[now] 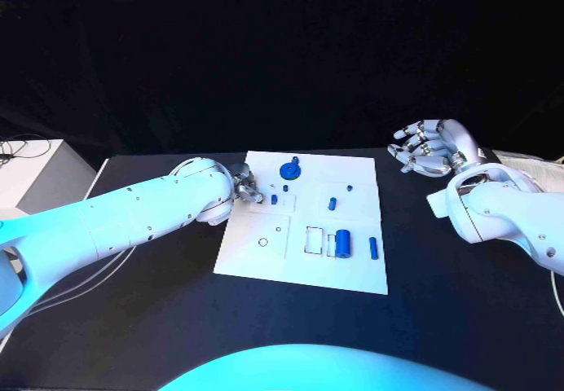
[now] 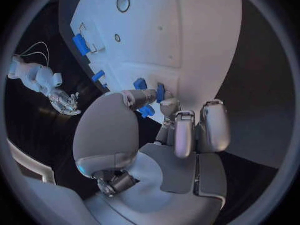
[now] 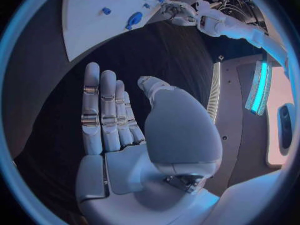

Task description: Assemble the parts on the task board

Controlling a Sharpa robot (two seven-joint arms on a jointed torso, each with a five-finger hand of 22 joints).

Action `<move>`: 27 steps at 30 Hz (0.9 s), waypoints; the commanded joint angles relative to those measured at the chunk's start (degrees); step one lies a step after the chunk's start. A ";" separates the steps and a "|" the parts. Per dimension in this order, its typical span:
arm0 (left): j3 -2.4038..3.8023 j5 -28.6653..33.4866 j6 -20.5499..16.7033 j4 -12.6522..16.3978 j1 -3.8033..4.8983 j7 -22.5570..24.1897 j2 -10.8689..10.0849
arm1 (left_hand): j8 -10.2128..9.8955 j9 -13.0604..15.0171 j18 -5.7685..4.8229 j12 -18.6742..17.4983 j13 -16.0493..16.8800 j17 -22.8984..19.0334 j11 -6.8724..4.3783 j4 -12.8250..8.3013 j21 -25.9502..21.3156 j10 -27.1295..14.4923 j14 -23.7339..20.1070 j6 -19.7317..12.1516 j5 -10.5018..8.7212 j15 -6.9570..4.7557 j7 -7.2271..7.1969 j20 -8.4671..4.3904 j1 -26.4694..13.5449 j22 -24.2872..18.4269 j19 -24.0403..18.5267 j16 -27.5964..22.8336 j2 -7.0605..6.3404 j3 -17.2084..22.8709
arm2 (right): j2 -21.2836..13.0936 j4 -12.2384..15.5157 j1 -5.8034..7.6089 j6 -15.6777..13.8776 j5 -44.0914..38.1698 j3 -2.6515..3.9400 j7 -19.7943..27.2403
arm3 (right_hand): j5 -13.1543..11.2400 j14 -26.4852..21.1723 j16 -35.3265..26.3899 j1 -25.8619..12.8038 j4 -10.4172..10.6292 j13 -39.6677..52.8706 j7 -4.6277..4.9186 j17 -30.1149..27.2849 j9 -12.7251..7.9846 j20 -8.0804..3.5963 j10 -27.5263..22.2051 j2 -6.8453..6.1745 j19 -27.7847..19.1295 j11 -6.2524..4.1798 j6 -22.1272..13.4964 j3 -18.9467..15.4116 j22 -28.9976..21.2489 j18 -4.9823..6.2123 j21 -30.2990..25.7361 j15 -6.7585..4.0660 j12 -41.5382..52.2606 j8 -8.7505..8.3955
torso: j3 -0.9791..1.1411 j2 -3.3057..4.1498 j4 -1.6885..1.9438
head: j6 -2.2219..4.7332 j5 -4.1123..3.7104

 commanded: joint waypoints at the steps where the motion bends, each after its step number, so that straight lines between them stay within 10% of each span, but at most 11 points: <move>1: 0.00 0.49 0.94 0.06 -0.07 0.28 0.01 | -0.03 -0.06 -0.46 -0.25 -0.08 14.39 0.05 -6.09 -0.32 -0.36 5.70 -0.08 -0.15 0.15 -0.39 -0.03 1.27 -0.09 -0.45 -0.07 1.56 5.67 | 0.02 0.06 -0.02 0.62 -0.43 0.03 0.50 | 0.20 0.32 -0.13 -0.37 0.13 -0.06 0.23 0.09 -0.05 0.13 0.33 0.00 0.34 0.10 -0.20 0.32 -0.06 1.14 -0.18 0.07 -0.17 0.35 | -0.02 -0.02 0.05 | -0.05 -0.02; 19: -0.12 1.31 0.97 0.05 -0.10 0.34 0.16 | -0.30 -0.29 -0.43 -0.46 -0.47 14.32 0.09 -6.00 -0.41 -0.67 5.67 -0.30 -0.43 0.19 -0.36 0.02 1.46 -0.25 -0.56 -0.10 1.36 5.13 | 0.02 0.10 -0.02 0.61 -0.43 0.03 0.49 | 0.20 0.32 -0.13 -0.37 0.13 -0.06 0.23 0.09 -0.05 0.13 0.33 0.00 0.34 0.10 -0.20 0.32 -0.06 1.14 -0.18 0.07 -0.17 0.35 | 0.01 0.03 0.04 | -0.14 -0.11; 27: -0.18 1.85 0.52 -0.12 -0.10 -0.11 0.18 | -2.81 -3.70 -0.28 -0.67 -1.26 13.46 0.05 -2.13 -0.90 -2.05 5.33 1.14 -0.16 0.20 -0.61 0.06 0.44 -0.94 -0.96 -0.51 -0.82 -0.22 | 0.01 0.12 -0.02 0.61 -0.43 0.03 0.48 | 0.23 0.53 -0.45 -0.56 0.09 -0.16 0.22 0.27 -0.06 0.12 0.37 -0.02 0.50 0.08 -0.17 0.42 -0.50 1.14 -0.18 0.05 -0.10 0.37 | 0.04 0.02 -0.01 | -0.05 -0.13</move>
